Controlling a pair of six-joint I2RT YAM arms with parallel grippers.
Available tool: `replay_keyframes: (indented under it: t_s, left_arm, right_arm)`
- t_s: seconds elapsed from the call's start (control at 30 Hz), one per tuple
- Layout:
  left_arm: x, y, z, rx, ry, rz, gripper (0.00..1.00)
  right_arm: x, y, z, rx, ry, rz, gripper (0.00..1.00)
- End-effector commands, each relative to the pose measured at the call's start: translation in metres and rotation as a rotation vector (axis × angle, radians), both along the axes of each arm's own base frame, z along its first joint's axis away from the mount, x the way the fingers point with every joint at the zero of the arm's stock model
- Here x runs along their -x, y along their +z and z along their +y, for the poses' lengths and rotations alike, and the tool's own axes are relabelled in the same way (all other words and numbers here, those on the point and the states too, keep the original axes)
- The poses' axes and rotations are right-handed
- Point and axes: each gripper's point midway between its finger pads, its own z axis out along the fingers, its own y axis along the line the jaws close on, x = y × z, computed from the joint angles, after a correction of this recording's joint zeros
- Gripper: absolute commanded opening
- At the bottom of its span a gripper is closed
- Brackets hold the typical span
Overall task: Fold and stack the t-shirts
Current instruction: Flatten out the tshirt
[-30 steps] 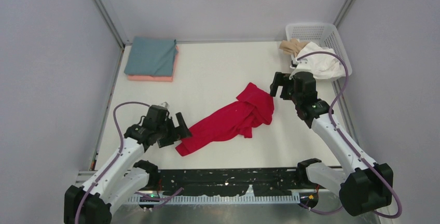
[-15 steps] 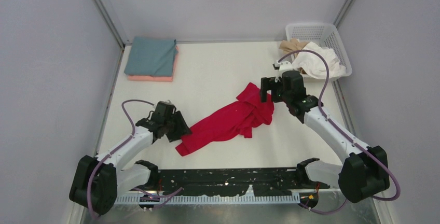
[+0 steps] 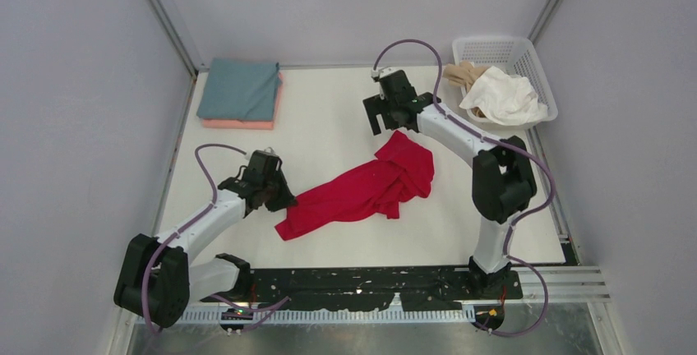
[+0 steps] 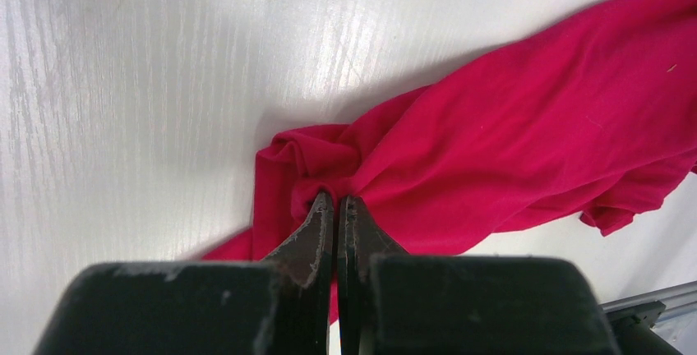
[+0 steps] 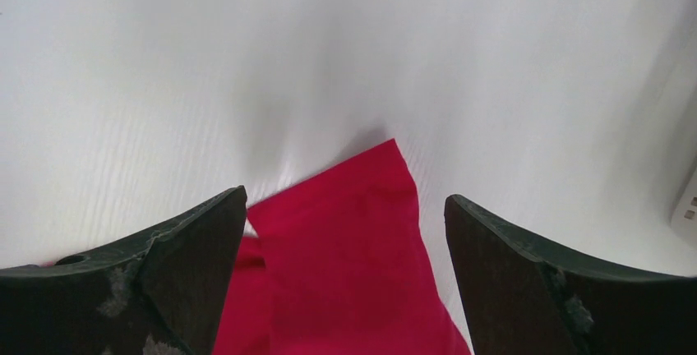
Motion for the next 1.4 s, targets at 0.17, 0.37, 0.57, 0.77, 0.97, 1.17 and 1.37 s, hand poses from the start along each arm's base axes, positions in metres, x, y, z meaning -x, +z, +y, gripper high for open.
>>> replay_keyframes:
  t_s: [0.17,0.37,0.57,0.77,0.97,1.17,1.37]
  left_arm:
    - [-0.01,0.019,-0.006,-0.004,-0.09,-0.067,0.0]
    - [-0.013,0.021,-0.007,-0.017,-0.106,-0.054,0.0]
    - [-0.018,0.021,-0.008,-0.023,-0.095,-0.041,0.0]
    - [-0.026,0.03,-0.009,-0.02,-0.085,-0.075,0.0]
    - [-0.044,0.067,-0.003,-0.048,-0.073,-0.2,0.0]
    - [-0.056,0.142,0.02,-0.1,0.001,-0.459,0.0]
    - [-0.047,0.251,0.059,-0.153,0.141,-0.778,0.0]
  right_arm:
    - [-0.046,-0.042,-0.023,0.088,-0.017,0.157,0.99]
    - [-0.052,-0.074,-0.025,0.138,0.001,0.22,0.86]
    - [-0.05,-0.092,-0.033,0.102,-0.047,0.264,0.63]
    - [-0.043,-0.076,-0.019,-0.017,-0.018,0.256,0.07]
    - [-0.064,0.037,-0.034,-0.138,-0.117,-0.04,0.05]
    - [-0.044,0.163,-0.077,-0.193,-0.195,-0.399,0.06]
    - [0.026,0.293,-0.121,-0.283,-0.226,-0.745,0.06]
